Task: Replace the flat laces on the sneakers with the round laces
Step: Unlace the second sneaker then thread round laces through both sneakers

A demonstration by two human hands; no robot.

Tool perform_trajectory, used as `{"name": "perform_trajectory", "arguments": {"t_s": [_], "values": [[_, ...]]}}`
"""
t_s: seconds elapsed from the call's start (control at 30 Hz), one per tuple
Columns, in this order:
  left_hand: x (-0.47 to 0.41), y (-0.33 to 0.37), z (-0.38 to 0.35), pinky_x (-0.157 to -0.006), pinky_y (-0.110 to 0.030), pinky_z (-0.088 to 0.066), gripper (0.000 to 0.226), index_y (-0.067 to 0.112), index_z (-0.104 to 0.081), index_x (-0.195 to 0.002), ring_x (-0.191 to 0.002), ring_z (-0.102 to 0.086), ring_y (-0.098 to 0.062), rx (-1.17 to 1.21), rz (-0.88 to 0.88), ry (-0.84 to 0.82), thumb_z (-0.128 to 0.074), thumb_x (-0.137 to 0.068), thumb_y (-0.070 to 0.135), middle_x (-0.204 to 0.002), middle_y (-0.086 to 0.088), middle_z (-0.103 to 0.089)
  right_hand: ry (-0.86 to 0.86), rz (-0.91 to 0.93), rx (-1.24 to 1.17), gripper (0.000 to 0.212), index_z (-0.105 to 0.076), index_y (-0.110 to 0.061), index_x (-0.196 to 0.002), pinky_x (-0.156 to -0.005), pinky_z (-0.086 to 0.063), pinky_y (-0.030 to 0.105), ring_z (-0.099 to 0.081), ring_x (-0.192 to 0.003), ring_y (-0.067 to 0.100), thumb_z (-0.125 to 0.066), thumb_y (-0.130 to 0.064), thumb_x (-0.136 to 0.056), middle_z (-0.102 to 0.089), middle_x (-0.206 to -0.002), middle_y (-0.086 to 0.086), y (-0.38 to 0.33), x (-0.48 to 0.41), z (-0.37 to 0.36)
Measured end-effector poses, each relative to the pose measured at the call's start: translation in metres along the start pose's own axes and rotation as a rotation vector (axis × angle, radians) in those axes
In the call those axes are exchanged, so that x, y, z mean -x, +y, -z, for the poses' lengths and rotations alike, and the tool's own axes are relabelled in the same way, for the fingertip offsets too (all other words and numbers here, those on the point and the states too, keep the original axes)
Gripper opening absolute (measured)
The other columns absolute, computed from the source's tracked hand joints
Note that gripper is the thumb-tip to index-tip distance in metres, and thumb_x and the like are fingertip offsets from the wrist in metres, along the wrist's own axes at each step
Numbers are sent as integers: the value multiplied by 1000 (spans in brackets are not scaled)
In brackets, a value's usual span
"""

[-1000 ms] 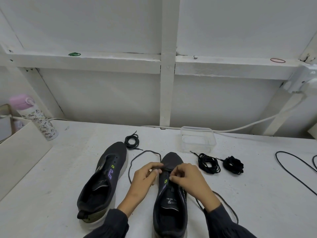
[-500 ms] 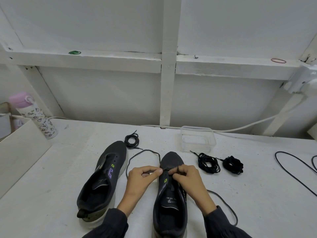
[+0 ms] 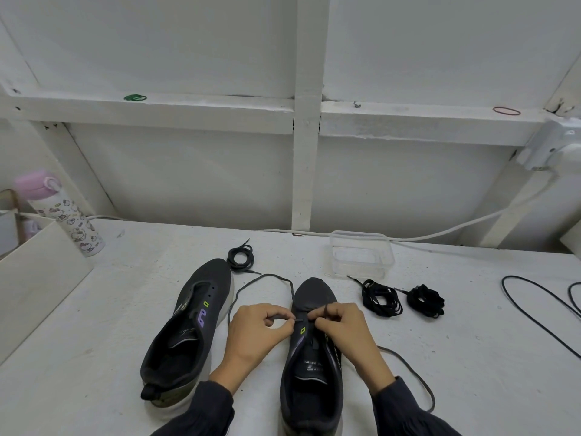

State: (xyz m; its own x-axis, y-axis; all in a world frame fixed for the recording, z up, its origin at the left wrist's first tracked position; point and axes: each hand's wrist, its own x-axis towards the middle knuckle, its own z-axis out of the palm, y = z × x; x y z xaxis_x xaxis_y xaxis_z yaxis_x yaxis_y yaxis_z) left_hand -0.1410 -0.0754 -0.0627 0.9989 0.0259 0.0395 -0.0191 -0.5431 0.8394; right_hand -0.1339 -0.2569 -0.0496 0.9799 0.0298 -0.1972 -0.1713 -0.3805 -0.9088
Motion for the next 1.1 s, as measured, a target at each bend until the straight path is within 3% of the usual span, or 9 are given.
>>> {"name": "perform_trajectory", "arguments": {"t_s": [0.07, 0.17, 0.23, 0.33, 0.47, 0.9, 1.1], "values": [[0, 0, 1, -72, -31, -55, 16, 46, -72, -74, -80, -66, -2, -60, -8, 11, -60, -65, 52, -79, 30, -69, 1, 1, -10, 20, -78, -24, -76, -67, -46, 28, -54, -63, 12, -65, -9, -74, -62, -63, 5, 0, 0, -1], [-1, 4, 3, -70, -29, -54, 19, 45, -72, -75, -78, -65, 0, -132, -48, 15, -57, -66, 53, -75, 28, -68, 6, 4, -29, 20, -78, -25, -75, -69, -49, 30, -56, -65, 13, -62, -18, -67, -65, -66, 10, 0, 0, -1], [-1, 7, 5, -65, -26, -52, 20, 45, -71, -79, -74, -62, 0, -183, -89, 27, -57, -67, 53, -71, 25, -66, 7, 7, -26, 20, -78, -24, -76, -72, -52, 34, -58, -67, 15, -64, -10, -72, -67, -69, 13, 1, 0, -1], [-1, 11, 6, -61, -30, -52, 22, 39, -73, -81, -67, -60, -2, -299, -167, 29, -56, -71, 49, -62, 19, -60, 9, 12, -18, 24, -79, -22, -76, -69, -48, 31, -55, -64, 14, -65, -3, -76, -60, -59, 2, 2, 0, -1], [-2, 20, 8, -60, -34, -51, 31, 35, -74, -81, -66, -60, -7, -417, -245, 3, -48, -72, 50, -65, 13, -62, 27, 10, -6, 23, -78, -22, -75, -65, -44, 28, -51, -59, 10, -65, -3, -76, -53, -51, -10, 2, 0, -3], [-6, 30, 8, -71, -25, -49, 26, 34, -70, -82, -78, -60, 0, -376, -167, -64, -52, -72, 50, -76, 20, -65, 36, 50, -17, 18, -77, -22, -74, -59, -38, 25, -43, -50, 5, -73, -5, -74, -47, -44, -12, 4, 1, -5], [-3, 27, 2, -73, -21, -49, 9, 33, -71, -84, -82, -60, 4, -341, -112, -99, -66, -80, 40, -86, 21, -69, 48, 64, -55, 20, -78, -27, -68, -61, -42, 27, -49, -55, 8, -77, -7, -71, -53, -50, -9, 3, 3, -5]]}}
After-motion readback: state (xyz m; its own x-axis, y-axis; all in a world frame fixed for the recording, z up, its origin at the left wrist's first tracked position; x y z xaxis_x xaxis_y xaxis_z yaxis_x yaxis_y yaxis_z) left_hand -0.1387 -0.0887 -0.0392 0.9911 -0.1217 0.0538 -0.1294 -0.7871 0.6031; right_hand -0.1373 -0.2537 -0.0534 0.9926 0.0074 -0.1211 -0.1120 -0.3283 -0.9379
